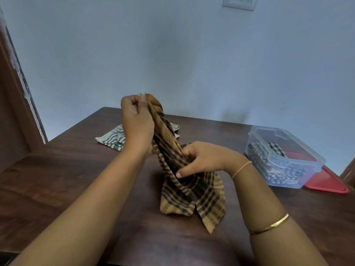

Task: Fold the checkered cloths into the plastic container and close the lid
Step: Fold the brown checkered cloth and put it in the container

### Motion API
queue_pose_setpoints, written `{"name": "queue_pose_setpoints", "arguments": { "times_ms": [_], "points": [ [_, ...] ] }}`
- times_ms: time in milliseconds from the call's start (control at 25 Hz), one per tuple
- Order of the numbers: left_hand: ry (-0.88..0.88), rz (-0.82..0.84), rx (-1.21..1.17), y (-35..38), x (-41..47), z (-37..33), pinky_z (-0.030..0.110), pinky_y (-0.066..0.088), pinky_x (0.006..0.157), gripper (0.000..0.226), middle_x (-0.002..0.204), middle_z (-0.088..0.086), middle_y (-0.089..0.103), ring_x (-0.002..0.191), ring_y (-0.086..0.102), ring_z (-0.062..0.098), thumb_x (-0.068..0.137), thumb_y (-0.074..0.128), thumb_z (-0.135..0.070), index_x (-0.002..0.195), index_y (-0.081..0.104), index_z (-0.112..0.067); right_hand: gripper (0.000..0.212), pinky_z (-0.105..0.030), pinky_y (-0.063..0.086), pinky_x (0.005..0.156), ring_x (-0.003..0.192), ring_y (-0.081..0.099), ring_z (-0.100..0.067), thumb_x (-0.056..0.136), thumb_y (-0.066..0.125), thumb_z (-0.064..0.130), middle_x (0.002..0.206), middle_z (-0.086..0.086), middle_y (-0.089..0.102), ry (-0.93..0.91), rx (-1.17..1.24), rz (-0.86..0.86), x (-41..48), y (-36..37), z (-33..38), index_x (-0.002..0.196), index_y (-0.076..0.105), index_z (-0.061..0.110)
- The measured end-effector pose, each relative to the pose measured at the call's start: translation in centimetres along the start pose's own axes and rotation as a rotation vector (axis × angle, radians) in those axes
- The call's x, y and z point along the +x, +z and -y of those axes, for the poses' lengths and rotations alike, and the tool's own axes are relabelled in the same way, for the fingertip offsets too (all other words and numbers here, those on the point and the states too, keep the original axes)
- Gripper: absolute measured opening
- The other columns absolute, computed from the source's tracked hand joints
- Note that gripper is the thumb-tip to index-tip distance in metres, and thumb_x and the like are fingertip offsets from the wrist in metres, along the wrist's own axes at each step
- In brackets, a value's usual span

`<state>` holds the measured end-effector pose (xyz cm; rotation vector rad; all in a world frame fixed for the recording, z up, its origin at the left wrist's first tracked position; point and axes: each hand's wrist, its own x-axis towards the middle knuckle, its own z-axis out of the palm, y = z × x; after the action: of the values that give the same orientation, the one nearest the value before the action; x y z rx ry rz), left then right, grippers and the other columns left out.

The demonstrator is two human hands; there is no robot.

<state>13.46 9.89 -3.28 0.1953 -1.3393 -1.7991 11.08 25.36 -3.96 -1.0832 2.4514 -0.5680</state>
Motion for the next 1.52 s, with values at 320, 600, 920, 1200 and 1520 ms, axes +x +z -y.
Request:
{"name": "queue_pose_setpoints", "arguments": {
  "times_ms": [320,600,920,1200,1520],
  "points": [
    [0.193,-0.01,0.02,-0.8,0.4,-1.0,0.027,0.044,0.079,0.017,0.083,-0.006,0.051,0.075,0.049,0.006,0.097,0.043,-0.022,0.082,0.042,-0.029,0.018,-0.046,0.049,0.091,0.093,0.059,-0.03,0.077,0.068,0.021,0.095,-0.006,0.059,0.508,-0.377,-0.303,1.6,-2.4,-3.1,0.091,0.057,0.018],
    [0.415,-0.12,0.083,-1.6,1.0,-2.5,0.014,0.043,0.072,0.02,0.078,-0.014,0.046,0.066,0.047,-0.011,0.098,0.041,-0.018,0.082,0.038,-0.03,0.036,-0.04,0.046,0.076,0.096,0.058,-0.042,0.085,0.051,0.011,0.118,-0.019,0.057,0.182,-0.301,-1.093,0.1,-5.1,-1.5,0.121,0.051,0.012],
    [0.175,-0.183,0.303,-2.4,3.2,0.1,0.019,0.042,0.06,0.018,0.074,-0.012,0.049,0.066,0.05,0.011,0.097,0.046,-0.029,0.079,0.041,-0.03,0.006,-0.031,0.047,0.069,0.083,0.062,-0.025,0.076,0.067,0.025,0.084,-0.004,0.067,0.255,-0.239,-0.769,-1.6,-6.0,-2.0,0.079,0.066,0.02],
    [-0.012,-0.186,0.165,-2.8,3.8,1.2,0.018,0.056,0.057,0.007,0.085,-0.009,0.043,0.074,0.051,0.004,0.099,0.042,-0.021,0.097,0.041,-0.014,0.013,-0.022,0.046,0.065,0.068,0.058,-0.004,0.074,0.077,0.021,0.077,-0.003,0.065,-0.124,0.094,-0.891,-2.7,-5.7,-2.3,0.07,0.068,0.013],
    [-0.031,-0.178,0.177,-2.7,3.7,1.6,0.02,0.057,0.059,0.007,0.098,-0.004,0.045,0.074,0.053,0.003,0.1,0.041,-0.021,0.099,0.04,-0.014,0.03,-0.033,0.044,0.067,0.071,0.058,-0.021,0.08,0.069,0.036,0.085,-0.004,0.06,0.2,-0.29,-0.869,-2.9,-6.0,-4.4,0.077,0.051,0.013]
  ]
}}
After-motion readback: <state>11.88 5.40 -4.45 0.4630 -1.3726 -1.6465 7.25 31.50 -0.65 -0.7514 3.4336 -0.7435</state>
